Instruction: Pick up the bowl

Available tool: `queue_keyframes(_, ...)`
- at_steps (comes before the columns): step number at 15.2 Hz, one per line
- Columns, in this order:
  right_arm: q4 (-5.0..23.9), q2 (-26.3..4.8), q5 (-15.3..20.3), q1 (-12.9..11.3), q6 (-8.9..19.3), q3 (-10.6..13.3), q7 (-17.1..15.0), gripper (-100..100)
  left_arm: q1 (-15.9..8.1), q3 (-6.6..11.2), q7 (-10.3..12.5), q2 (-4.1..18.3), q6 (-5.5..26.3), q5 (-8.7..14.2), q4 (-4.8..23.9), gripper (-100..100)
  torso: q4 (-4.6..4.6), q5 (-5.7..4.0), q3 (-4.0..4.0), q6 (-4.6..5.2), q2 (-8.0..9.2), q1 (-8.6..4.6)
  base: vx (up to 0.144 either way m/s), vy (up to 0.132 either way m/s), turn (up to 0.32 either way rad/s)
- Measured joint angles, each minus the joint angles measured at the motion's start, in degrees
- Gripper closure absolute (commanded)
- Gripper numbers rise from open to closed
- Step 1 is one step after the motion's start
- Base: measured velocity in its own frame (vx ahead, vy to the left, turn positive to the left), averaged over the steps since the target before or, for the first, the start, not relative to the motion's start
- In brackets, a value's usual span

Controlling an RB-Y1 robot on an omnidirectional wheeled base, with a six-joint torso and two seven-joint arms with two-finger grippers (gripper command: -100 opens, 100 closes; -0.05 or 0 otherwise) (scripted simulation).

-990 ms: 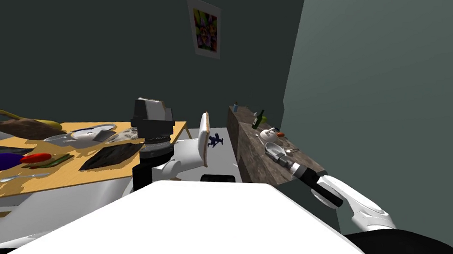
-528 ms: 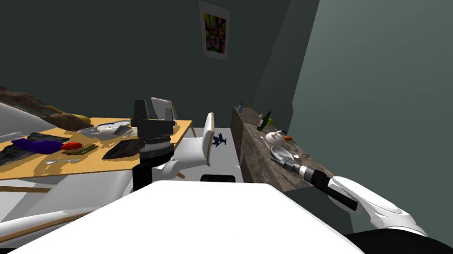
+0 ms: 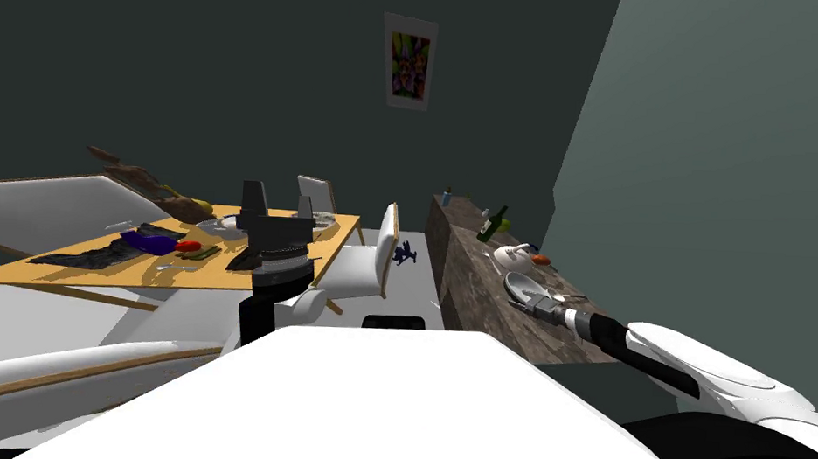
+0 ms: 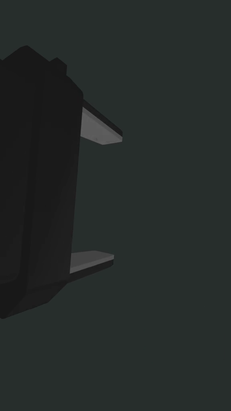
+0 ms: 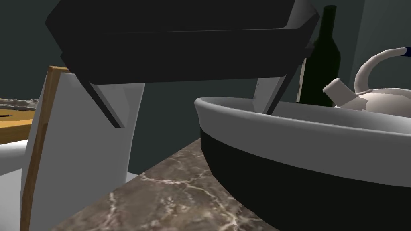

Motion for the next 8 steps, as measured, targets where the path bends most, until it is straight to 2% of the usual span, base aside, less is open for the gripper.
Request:
queue_keyframes(1,1.0,-0.8,1.1,0.5,-0.2,0.1,0.0,-100,0.0,0.00,0.0,0.0,0.0,0.0,0.0,0,0.00,0.00,0.00,-0.01,0.00,0.02,-0.009,0.075,0.272)
queue_keyframes(2,1.2,-2.1,2.3,2.3,0.0,-0.4,-0.3,-100,0.0,0.00,0.0,0.0,0.0,0.0,0.0,0,0.00,0.03,0.00,-0.02,0.00,0.07,-0.004,0.066,0.165)
queue_keyframes(3,1.7,-2.9,3.3,3.0,0.1,-0.5,-0.5,-100,0.0,0.00,0.0,0.0,0.0,0.0,0.0,0,0.00,0.02,0.00,0.00,-0.01,0.08,-0.002,0.045,0.041)
queue_keyframes(6,6.0,-4.9,5.9,2.1,-1.2,0.8,-0.4,-100,0.0,0.00,0.0,0.0,0.0,0.0,0.0,0,0.00,0.01,-0.01,-0.04,-0.02,0.03,-0.006,0.058,0.182)
queue_keyframes(8,7.2,-6.2,7.6,3.4,-1.5,0.8,-0.6,-100,0.0,0.00,0.0,0.0,0.0,0.0,0.0,0,0.00,0.02,0.00,0.00,0.00,0.07,-0.006,0.076,0.184)
